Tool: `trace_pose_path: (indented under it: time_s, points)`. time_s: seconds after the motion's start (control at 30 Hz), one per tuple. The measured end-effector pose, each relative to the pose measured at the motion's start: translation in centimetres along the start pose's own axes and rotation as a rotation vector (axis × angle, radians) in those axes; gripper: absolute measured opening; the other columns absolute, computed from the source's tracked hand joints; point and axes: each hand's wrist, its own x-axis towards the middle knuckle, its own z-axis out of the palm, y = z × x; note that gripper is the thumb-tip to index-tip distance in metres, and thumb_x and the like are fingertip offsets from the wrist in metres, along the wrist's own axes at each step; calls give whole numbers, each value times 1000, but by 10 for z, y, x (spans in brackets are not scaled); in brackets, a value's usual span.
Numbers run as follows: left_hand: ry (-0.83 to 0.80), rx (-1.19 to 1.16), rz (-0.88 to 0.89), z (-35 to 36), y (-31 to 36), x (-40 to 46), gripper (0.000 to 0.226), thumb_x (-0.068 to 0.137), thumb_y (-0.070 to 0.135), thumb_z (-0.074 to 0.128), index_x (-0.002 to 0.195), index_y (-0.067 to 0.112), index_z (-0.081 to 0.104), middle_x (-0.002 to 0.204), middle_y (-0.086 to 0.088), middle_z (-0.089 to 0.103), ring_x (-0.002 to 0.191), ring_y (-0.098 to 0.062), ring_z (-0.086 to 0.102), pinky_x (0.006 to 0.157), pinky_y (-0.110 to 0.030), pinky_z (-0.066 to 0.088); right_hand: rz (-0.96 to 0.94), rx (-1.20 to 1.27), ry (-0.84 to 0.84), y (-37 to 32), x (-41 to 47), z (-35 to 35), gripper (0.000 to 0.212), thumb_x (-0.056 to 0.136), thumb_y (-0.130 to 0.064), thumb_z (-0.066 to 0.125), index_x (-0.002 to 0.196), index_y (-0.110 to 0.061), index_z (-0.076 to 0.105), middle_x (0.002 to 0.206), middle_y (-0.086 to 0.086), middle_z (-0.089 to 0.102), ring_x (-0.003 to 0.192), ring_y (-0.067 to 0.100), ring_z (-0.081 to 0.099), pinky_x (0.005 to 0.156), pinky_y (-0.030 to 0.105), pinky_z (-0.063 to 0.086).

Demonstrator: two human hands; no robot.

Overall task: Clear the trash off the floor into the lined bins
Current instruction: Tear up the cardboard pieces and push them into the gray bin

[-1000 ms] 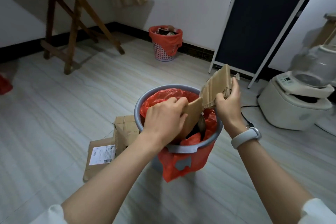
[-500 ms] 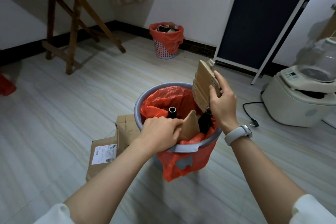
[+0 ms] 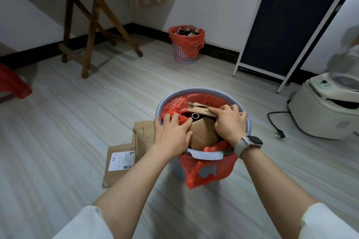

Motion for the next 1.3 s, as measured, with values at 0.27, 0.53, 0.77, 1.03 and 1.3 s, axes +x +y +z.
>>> trace_pose_path:
  time_s: [0.27, 0.53, 0.77, 1.03, 1.3]
  points:
    - [-340, -93, -128, 1, -8, 10, 57, 93, 55, 19, 142, 27, 29, 157, -4, -4, 142, -31, -17, 108, -66, -3, -4, -211, -257, -17, 1, 3, 44, 86, -14, 36, 124, -30, 50, 132, 6, 48, 130, 29, 26, 104, 58, 17]
    - [244, -353, -122, 13, -45, -26, 52, 87, 45, 36, 135, 25, 45, 151, -9, 28, 141, -26, 19, 112, -50, 13, -268, 128, 56, -46, -26, -15, 53, 84, -17, 35, 137, -18, 39, 145, 4, 38, 138, 28, 25, 111, 60, 14]
    - [126, -372, -330, 58, -140, -117, 42, 88, 25, 46, 128, 14, 50, 133, -11, 47, 123, -30, 44, 104, -42, 32, -779, 517, 161, -134, -92, 30, 41, 79, -7, 36, 111, -3, 61, 104, 15, 64, 96, 31, 60, 77, 37, 50]
    - [-492, -372, -652, 180, -212, -266, 64, 90, 39, 50, 146, 24, 22, 154, -7, 17, 140, -30, 19, 111, -45, 26, -840, 92, -727, -187, -197, 194, 44, 92, -12, 41, 136, -14, 40, 129, 11, 46, 120, 32, 40, 94, 39, 35]
    - [-550, -337, -695, 217, -211, -312, 75, 86, 45, 53, 145, 40, 7, 157, 3, -11, 143, -29, -8, 112, -48, 9, -788, 110, -684, -228, -233, 251, 30, 90, -6, 45, 119, -5, 51, 121, 16, 46, 112, 34, 42, 83, 43, 38]
